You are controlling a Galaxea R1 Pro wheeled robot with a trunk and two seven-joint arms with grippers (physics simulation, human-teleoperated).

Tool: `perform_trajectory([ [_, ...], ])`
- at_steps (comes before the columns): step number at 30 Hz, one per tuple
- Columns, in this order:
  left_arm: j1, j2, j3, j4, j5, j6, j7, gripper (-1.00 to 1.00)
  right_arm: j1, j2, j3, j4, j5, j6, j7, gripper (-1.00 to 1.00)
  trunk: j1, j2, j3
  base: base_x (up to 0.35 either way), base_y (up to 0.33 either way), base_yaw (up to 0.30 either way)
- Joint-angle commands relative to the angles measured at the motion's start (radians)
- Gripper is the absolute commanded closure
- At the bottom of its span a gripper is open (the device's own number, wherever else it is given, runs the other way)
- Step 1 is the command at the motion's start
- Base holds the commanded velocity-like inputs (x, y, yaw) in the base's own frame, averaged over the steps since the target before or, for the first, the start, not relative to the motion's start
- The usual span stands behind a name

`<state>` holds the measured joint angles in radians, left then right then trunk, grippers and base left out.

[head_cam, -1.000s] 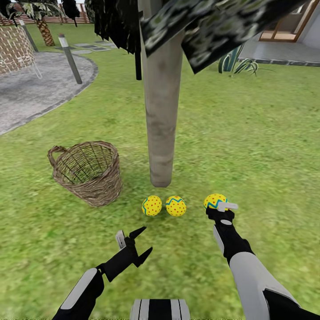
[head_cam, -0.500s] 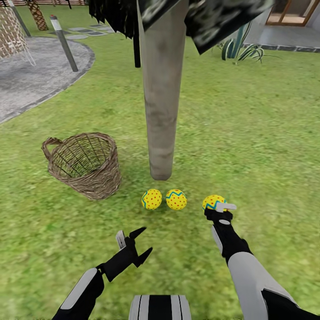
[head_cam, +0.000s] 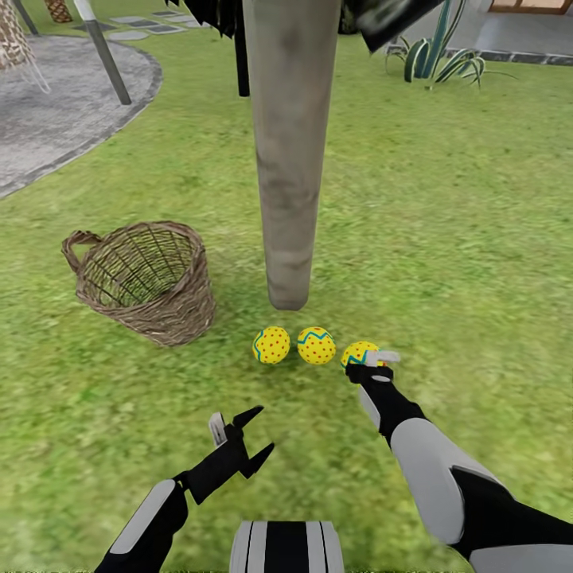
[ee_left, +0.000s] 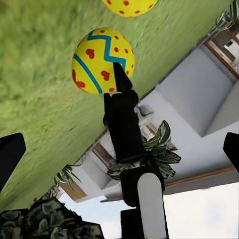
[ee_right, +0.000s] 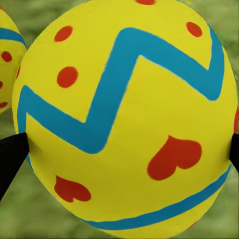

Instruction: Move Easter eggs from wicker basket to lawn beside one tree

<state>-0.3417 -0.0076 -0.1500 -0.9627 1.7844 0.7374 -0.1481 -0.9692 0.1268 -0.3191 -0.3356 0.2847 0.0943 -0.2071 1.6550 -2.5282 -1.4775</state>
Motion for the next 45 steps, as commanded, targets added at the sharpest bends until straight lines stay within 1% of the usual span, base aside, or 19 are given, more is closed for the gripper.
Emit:
perform_trajectory([
  [1, 0.0, -0.001, -0.001, 0.001, 0.0, 0.003, -0.004, -1.0, -0.015, 0.001, -0.005, 0.011, 0.011, 0.006, -0.011, 1.0, 0.0, 0.0, -0.005, 0.0, 0.0, 0.0],
  [4, 0.0, -0.003, -0.002, 0.0, 0.0, 0.002, -0.004, -1.0, -0.062, 0.001, -0.005, 0.046, 0.011, 0.005, -0.028, 1.0, 0.002, -0.001, -0.016, 0.0, 0.0, 0.0],
  [5, 0.0, -0.004, -0.002, 0.0, 0.0, 0.002, -0.004, -1.0, -0.072, 0.001, -0.005, 0.058, 0.011, 0.004, -0.03, 1.0, 0.002, -0.001, -0.02, 0.0, 0.0, 0.0],
  [7, 0.0, -0.003, -0.002, 0.001, 0.0, 0.003, -0.005, -1.0, -0.081, 0.001, -0.005, 0.073, 0.012, -0.001, -0.032, 1.0, 0.002, -0.001, -0.02, 0.0, 0.0, 0.0],
  [12, 0.0, -0.003, -0.002, 0.005, 0.0, 0.002, -0.005, -1.0, -0.082, 0.001, -0.005, 0.076, 0.011, -0.004, -0.032, 1.0, 0.002, -0.001, -0.02, 0.005, 0.0, 0.0],
  [16, 0.0, -0.005, -0.002, 0.006, 0.0, 0.002, -0.004, -1.0, -0.082, 0.001, -0.005, 0.076, 0.011, -0.004, -0.032, 1.0, 0.002, -0.001, -0.02, 0.222, -0.08, 0.0],
  [23, 0.0, -0.005, -0.002, 0.007, 0.001, 0.001, -0.004, -1.0, -0.082, 0.002, -0.005, 0.076, 0.012, -0.004, -0.035, 1.0, 0.002, -0.001, -0.02, 0.043, -0.011, 0.0],
  [28, 0.0, -0.005, 0.001, 0.008, 0.002, 0.001, -0.004, -1.0, -0.081, 0.005, -0.005, 0.074, 0.011, -0.008, -0.035, 1.0, 0.002, -0.001, -0.02, 0.283, 0.0, 0.0],
  [34, 0.0, -0.004, 0.003, 0.007, 0.003, 0.001, -0.005, -1.0, -0.082, 0.004, -0.005, 0.071, 0.011, -0.008, -0.034, 1.0, 0.002, -0.001, -0.02, 0.024, 0.0, 0.0],
  [37, 0.0, -0.003, 0.003, 0.007, 0.001, 0.001, -0.004, -1.0, -0.081, 0.005, -0.005, 0.07, 0.011, -0.008, -0.034, 1.0, 0.003, -0.002, -0.032, 0.0, 0.0, 0.0],
  [40, 0.0, -0.003, 0.002, 0.007, 0.001, 0.001, -0.004, -1.0, -0.081, 0.004, -0.005, 0.07, 0.011, -0.009, -0.034, 1.0, 0.003, -0.002, -0.032, 0.0, 0.0, 0.0],
  [42, 0.0, -0.003, 0.002, 0.007, 0.001, 0.001, -0.004, -1.0, -0.081, 0.004, -0.005, 0.069, 0.011, -0.009, -0.034, 1.0, 0.004, -0.003, -0.039, 0.0, 0.0, 0.0],
  [44, 0.0, -0.003, 0.001, 0.007, 0.001, 0.0, -0.004, -1.0, -0.081, 0.004, -0.005, 0.07, 0.011, -0.008, -0.034, 1.0, 0.004, -0.003, -0.039, 0.0, 0.0, 0.0],
  [45, 0.0, -0.003, 0.001, 0.007, 0.001, 0.0, -0.004, -1.0, -0.081, 0.004, -0.005, 0.07, 0.011, -0.008, -0.034, 1.0, 0.005, -0.003, -0.043, 0.0, 0.0, 0.0],
])
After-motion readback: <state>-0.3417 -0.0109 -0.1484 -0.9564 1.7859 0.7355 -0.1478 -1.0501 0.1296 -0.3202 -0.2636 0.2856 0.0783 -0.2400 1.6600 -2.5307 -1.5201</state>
